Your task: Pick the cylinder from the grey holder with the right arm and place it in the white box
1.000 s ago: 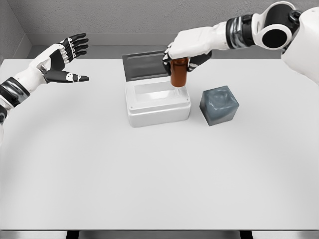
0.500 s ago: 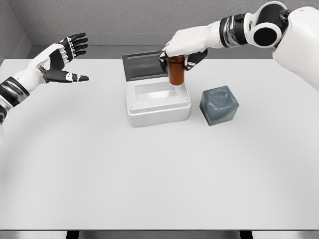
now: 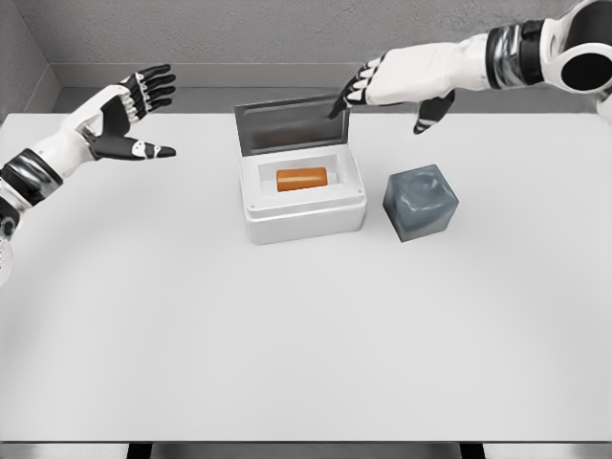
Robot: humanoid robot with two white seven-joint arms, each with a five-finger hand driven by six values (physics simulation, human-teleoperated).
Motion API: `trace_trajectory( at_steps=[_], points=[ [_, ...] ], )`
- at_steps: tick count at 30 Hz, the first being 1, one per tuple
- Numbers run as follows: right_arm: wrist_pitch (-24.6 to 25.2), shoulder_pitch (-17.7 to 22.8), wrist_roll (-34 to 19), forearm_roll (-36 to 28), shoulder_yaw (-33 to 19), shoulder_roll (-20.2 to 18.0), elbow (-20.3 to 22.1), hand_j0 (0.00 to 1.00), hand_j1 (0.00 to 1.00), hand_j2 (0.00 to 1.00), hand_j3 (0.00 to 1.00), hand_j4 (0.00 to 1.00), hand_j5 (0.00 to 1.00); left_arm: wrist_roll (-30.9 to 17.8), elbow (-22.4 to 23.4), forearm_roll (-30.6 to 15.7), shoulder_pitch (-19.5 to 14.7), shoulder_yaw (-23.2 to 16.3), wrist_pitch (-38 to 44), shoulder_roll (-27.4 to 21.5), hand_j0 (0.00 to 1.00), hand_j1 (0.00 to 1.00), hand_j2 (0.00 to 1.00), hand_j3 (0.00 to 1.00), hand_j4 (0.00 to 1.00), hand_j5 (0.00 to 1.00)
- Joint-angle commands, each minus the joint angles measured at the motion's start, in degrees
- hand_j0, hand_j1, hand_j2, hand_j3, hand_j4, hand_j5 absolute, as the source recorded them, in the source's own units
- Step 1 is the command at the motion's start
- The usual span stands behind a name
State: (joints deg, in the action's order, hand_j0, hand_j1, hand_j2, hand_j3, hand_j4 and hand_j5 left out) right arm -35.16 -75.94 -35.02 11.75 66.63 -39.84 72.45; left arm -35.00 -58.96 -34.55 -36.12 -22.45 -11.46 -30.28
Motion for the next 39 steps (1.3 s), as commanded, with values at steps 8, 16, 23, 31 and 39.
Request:
trace_trajectory(
  at_steps=[8,16,23,31,39],
  points=[
    [0.16,40.16,0.02,-14.38,-50.09,-20.89,21.24,1.0,1.0,1.0,1.0,1.0,1.0,0.0,-0.19,0.09,-1.58,-3.57,0.12,4.18,1.0,1.0,1.0,1.0,1.0,1.0],
    [0.16,59.84,0.02,-27.13,-61.69,-15.64,21.06,1.0,1.0,1.0,1.0,1.0,1.0,0.0,0.52,0.1,-3.16,-4.97,0.3,5.5,1.0,1.0,1.0,1.0,1.0,1.0],
    [0.16,75.41,0.02,-26.6,-69.53,-1.38,24.05,1.0,1.0,1.0,1.0,1.0,1.0,0.0,0.17,0.18,-3.16,-5.41,0.21,7.08,1.0,1.0,1.0,1.0,1.0,1.0],
    [0.16,75.41,0.02,-26.42,-69.71,0.38,23.88,1.0,1.0,1.0,1.0,1.0,1.0,0.0,-2.03,0.18,-2.46,-6.03,-0.05,7.08,1.0,1.0,1.0,1.0,1.0,1.0],
    [0.16,75.32,0.02,-26.51,-69.79,0.38,24.14,1.0,1.0,1.0,1.0,1.0,1.0,0.0,-8.36,0.01,-0.7,-5.33,-0.05,4.79,1.0,1.0,1.0,1.0,1.0,1.0]
  ],
)
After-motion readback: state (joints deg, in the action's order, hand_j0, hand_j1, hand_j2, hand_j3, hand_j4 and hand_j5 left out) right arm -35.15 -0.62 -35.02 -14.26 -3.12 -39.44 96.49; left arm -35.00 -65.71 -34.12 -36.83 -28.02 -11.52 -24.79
